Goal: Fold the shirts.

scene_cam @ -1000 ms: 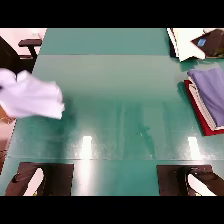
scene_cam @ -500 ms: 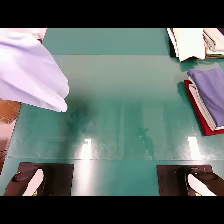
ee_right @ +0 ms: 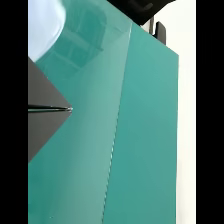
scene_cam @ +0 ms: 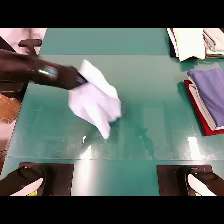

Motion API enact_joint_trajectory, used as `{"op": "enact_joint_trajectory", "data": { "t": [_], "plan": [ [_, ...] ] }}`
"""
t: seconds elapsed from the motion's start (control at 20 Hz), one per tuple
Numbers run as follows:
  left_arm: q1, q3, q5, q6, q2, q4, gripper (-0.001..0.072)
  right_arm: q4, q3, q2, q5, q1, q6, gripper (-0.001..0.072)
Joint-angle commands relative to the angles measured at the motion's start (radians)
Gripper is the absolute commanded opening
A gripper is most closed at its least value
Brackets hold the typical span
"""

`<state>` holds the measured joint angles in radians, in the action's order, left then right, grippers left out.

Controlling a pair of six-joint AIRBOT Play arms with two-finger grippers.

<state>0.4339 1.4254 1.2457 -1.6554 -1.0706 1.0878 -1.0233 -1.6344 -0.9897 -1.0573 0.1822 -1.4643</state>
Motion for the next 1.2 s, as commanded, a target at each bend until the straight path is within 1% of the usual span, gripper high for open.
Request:
{"op": "enact_joint_trajectory", "data": {
  "t": [0.0, 0.05, 0.1, 0.2, 0.35, 0.5, 0.55, 0.6, 0.7, 0.8, 1.0, 1.05, 1.15],
  "plan": [
    [0.193, -0.021, -0.051, 0.021, -0.175, 0.026, 0.0273, 0.0, -0.001, 0.0, -0.01, 0.001, 0.0, 0.0013],
    [0.225, -0.021, -0.098, 0.033, -0.221, 0.024, 0.0573, 0.0, -0.001, 0.0, -0.018, 0.001, 0.0, 0.0013],
    [0.242, -0.021, -0.143, 0.042, -0.254, 0.023, 0.0539, 0.0, -0.001, 0.0, -0.02, 0.001, 0.0, 0.0013],
    [0.232, -0.021, -0.226, 0.085, -0.293, 0.02, 0.0542, 0.0, -0.001, 0.0, -0.019, 0.001, 0.0, 0.0013],
    [0.116, -0.021, -0.269, 0.093, -0.297, 0.029, 0.0542, 0.0, -0.001, 0.0, -0.019, 0.001, 0.0, 0.0013],
    [-0.045, -0.021, -0.243, 0.093, -0.32, 0.027, 0.0542, 0.0, -0.001, 0.0, -0.026, 0.001, 0.0, 0.0013],
    [-0.077, -0.021, -0.222, 0.095, -0.337, 0.024, 0.0542, 0.0, -0.001, 0.0, -0.027, 0.001, 0.0, 0.0013],
    [-0.095, -0.021, -0.205, 0.127, -0.362, 0.017, 0.0542, 0.0, -0.001, 0.0, -0.026, 0.001, 0.0, 0.0013],
    [-0.1, -0.021, -0.191, 0.185, -0.414, -0.006, 0.0542, 0.0, -0.001, 0.0, -0.028, 0.001, 0.0, 0.0013],
    [-0.097, -0.021, -0.19, 0.256, -0.479, -0.069, 0.0542, 0.0, -0.001, 0.0, -0.039, 0.001, 0.0, 0.0013],
    [-0.097, -0.021, -0.168, 0.297, -0.562, -0.082, 0.0542, 0.0, 0.003, -0.001, -0.09, 0.001, 0.0, 0.0013],
    [-0.098, -0.021, -0.149, 0.318, -0.565, -0.078, 0.0542, 0.0, 0.016, 0.0, -0.09, 0.001, 0.0, 0.0013],
    [-0.1, -0.021, -0.062, 0.329, -0.563, -0.057, 0.0542, 0.0, 0.057, 0.0, -0.089, 0.001, 0.0, 0.0013]
  ]
}}
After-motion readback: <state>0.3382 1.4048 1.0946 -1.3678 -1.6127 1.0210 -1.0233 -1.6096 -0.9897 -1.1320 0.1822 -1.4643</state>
